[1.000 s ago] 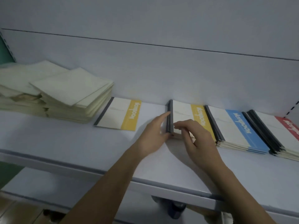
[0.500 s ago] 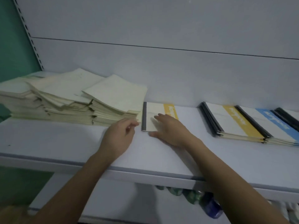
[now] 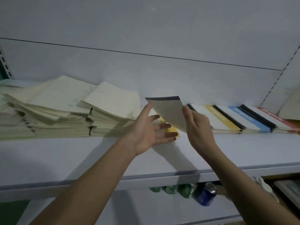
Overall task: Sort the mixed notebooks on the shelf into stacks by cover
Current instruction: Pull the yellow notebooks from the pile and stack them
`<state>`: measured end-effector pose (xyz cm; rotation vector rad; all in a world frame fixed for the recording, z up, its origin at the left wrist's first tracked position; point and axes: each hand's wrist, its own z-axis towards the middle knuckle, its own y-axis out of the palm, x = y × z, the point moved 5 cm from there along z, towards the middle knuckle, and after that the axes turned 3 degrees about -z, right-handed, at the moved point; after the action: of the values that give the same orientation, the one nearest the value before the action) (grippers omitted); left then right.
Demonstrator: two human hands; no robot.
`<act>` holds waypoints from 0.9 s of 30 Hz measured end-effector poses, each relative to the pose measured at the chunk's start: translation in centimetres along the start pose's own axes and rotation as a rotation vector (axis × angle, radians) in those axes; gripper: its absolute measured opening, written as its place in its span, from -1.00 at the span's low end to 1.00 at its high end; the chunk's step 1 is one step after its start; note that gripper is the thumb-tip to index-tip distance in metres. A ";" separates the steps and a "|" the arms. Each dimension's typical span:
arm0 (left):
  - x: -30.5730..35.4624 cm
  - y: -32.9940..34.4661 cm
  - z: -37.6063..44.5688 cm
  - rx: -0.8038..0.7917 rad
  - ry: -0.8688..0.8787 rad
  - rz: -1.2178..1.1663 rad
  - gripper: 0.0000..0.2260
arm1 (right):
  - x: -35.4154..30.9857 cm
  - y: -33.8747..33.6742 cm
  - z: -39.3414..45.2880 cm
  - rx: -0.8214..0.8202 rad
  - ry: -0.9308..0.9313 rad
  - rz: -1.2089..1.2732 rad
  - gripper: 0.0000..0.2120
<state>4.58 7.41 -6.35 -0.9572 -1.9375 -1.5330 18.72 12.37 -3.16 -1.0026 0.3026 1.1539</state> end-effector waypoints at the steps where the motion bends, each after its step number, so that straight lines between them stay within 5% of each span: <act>1: 0.2 0.8 0.4 -0.031 -0.027 -0.062 -0.49 | -0.6 0.0 -0.2 -0.034 -0.074 -0.053 -0.46; 4: 2.2 2.1 1.0 -0.013 0.022 -0.087 -0.71 | -1.5 0.1 -0.6 -0.130 -0.239 -0.190 -0.56; 9: 5.7 1.4 0.9 0.170 0.161 0.431 -0.72 | 0.7 0.7 -0.9 -0.362 0.039 0.267 -0.53; 14: 10.8 -0.3 -0.2 0.448 0.486 0.799 -0.67 | 4.1 1.3 1.0 0.013 0.141 0.085 -0.67; 16: 13.1 -1.4 -1.2 0.602 0.588 0.827 -0.73 | 5.8 3.4 1.7 -0.217 0.113 -0.205 -0.74; 18: 14.5 -2.0 -2.1 0.687 0.650 0.833 -0.75 | 6.3 6.4 1.4 -0.592 -0.037 -0.458 -0.47; 20: 14.8 -2.2 -2.7 0.703 0.652 0.841 -0.74 | 5.9 8.1 1.3 -0.766 -0.132 -0.505 -0.30; 27: 13.2 -2.9 -3.2 0.679 0.554 0.716 -0.70 | 5.4 6.8 2.7 -0.454 -0.346 -0.756 -0.77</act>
<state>-6.23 6.88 2.39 -0.6935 -1.3309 -0.5689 14.40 18.14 -8.64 -1.1398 -0.6024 0.6762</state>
